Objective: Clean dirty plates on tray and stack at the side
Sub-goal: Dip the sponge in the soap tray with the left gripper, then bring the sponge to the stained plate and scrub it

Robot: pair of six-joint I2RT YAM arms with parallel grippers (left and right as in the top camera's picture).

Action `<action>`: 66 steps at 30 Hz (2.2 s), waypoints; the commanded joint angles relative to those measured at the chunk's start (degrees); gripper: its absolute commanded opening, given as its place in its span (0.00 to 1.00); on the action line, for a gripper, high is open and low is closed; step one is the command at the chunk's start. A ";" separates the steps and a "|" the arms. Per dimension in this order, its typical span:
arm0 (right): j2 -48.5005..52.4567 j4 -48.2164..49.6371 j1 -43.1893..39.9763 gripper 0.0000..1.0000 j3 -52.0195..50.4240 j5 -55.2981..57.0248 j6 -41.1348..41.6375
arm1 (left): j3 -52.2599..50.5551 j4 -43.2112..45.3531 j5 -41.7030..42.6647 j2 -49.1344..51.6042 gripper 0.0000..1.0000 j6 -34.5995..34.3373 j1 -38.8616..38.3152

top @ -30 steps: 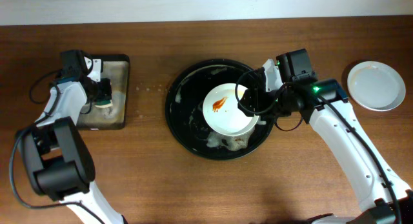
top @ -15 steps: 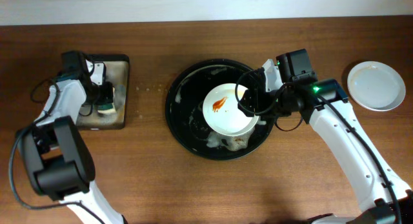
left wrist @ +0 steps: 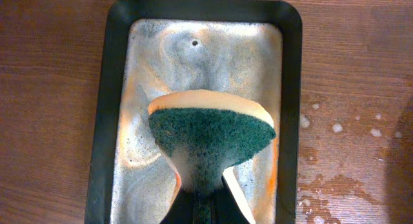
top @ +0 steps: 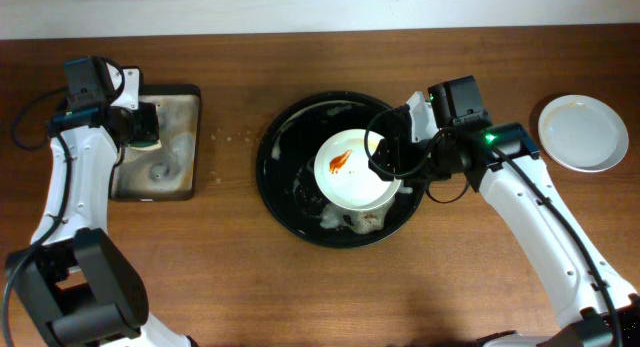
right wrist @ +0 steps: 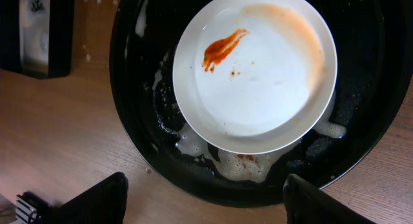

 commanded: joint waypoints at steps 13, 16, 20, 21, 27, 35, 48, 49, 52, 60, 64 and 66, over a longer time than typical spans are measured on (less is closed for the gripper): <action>-1.27 -0.02 0.15 0.79 0.98 -0.09 -0.83 | 0.15 -0.76 40.11 0.72 0.00 -1.20 1.75; -1.25 -0.02 0.15 0.79 0.98 -0.04 -0.83 | 0.15 -0.81 51.49 0.72 0.00 -2.47 -0.11; -0.96 -0.02 0.15 1.00 0.96 0.13 -0.50 | 0.15 -1.40 51.93 0.72 0.00 -2.45 -6.67; -0.63 -0.11 0.13 0.99 0.96 0.13 0.09 | 0.15 -1.36 51.34 0.72 0.00 -2.43 -8.94; 3.98 -1.79 -2.75 0.92 0.85 1.66 3.98 | 0.15 -1.33 44.81 1.18 0.00 -2.47 -20.79; 13.60 -1.51 -6.84 0.50 0.81 1.64 4.15 | 0.15 1.01 41.53 6.29 0.00 -2.51 -28.70; 25.99 2.93 -7.74 0.32 0.55 1.40 1.99 | 0.15 7.98 41.51 17.49 0.00 -6.38 -33.03; 26.58 3.48 -7.74 0.31 0.55 1.42 1.99 | 0.15 8.02 41.46 17.73 0.00 -6.38 -33.00; 28.24 5.09 -7.74 0.27 0.52 1.64 2.01 | 0.15 8.31 41.51 18.10 0.00 -6.40 -33.00; 30.27 7.74 -7.74 0.15 0.33 1.62 2.89 | 0.15 8.98 42.82 18.10 0.00 -7.30 -33.55; 30.27 7.91 -7.69 0.13 0.33 1.64 2.91 | 0.15 10.29 42.62 18.21 0.00 -9.62 -35.41; 30.27 8.00 -7.69 0.12 0.33 1.62 2.95 | 0.15 11.15 40.13 18.21 0.00 -12.41 -36.87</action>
